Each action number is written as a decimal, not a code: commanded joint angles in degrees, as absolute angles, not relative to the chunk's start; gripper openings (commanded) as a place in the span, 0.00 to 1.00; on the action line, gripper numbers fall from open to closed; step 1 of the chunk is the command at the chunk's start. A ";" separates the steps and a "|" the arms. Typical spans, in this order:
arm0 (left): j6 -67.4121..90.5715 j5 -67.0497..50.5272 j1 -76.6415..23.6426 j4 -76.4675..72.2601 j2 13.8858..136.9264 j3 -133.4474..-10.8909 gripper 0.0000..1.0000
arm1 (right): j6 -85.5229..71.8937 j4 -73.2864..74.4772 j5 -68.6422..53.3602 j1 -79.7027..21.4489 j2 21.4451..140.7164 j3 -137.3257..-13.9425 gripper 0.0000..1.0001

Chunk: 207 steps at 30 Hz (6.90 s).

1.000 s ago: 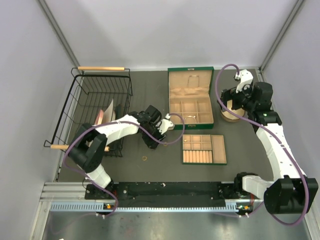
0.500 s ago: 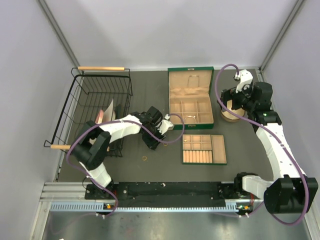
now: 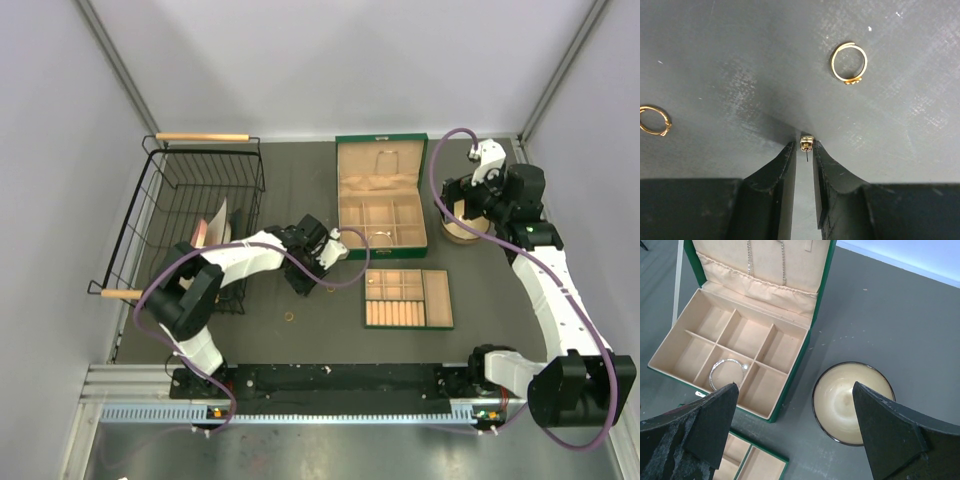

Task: Organize the mixed jewelry

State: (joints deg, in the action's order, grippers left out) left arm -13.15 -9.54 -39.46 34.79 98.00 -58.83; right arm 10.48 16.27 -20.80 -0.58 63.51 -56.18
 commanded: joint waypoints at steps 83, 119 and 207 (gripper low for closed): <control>-18.37 -17.58 -55.63 34.28 114.79 -86.75 0.17 | 11.87 15.21 -19.51 -0.44 63.72 -56.34 0.99; -35.93 -22.40 -48.08 40.16 90.90 -69.90 0.28 | 12.04 15.21 -20.39 -0.44 63.90 -56.16 0.99; -65.48 -22.85 -45.44 38.76 105.21 -67.76 0.07 | 12.39 15.38 -21.53 -0.44 63.28 -55.99 0.99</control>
State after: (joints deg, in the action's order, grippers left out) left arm -65.89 -22.04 -45.01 38.20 104.40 -66.72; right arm 11.97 16.29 -20.69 -0.58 64.27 -55.88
